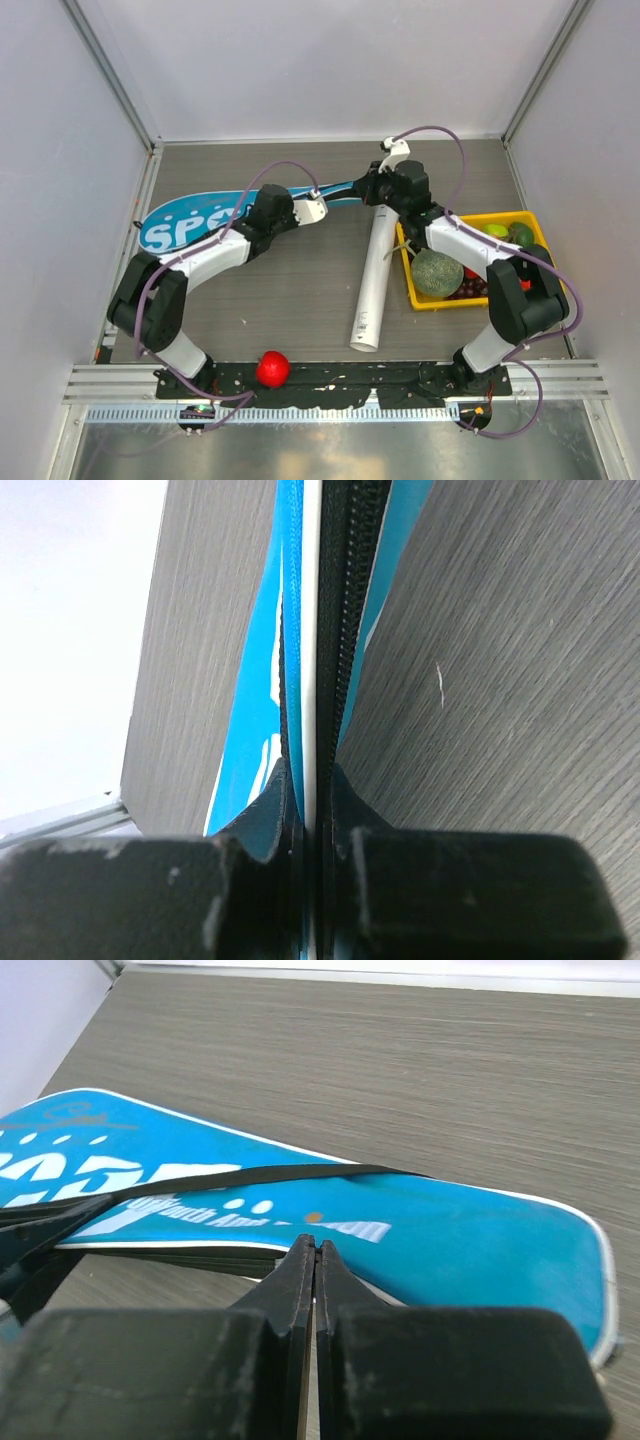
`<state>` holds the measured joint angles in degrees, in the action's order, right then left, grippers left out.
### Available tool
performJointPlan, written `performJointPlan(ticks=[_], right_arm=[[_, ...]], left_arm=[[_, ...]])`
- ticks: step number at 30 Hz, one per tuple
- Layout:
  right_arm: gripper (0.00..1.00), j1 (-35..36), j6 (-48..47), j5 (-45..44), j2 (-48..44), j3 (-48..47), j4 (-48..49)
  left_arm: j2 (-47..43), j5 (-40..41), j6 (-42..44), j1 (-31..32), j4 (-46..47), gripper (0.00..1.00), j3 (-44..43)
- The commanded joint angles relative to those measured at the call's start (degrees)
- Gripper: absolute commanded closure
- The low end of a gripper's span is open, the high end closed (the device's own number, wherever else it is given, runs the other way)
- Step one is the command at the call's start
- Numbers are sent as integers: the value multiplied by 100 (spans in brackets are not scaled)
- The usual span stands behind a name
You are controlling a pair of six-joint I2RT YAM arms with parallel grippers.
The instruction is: Pack up the badminton gear
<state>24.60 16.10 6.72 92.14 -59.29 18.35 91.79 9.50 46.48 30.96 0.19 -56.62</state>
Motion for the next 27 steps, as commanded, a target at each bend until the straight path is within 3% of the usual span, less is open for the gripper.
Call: performJointPlan(ticks=[1,15,19,21,24,27], right_arm=[[95,-455,-81,-654,-503,145,441],[95,-1580,306,-760,-750,427,758],[95,-1722,403,-32,-680,392,872],[90,-1722,420,407,-793,295,513],[70,-1713,648,1058,-1196,339,110],[57,-1713,965,1645,-1601,400,-244]], left_arm=[[-495,-149,-271,-116,-1,100,2],[-1382,-923,-244,-477,-555,100,221],[-1401,-1073,-420,-494,-704,100,82],[-1383,-1003,-560,-494,-713,100,2],[-1330,-757,-754,-494,-853,100,-235],[-1295,-712,-912,-494,-1055,100,-454]])
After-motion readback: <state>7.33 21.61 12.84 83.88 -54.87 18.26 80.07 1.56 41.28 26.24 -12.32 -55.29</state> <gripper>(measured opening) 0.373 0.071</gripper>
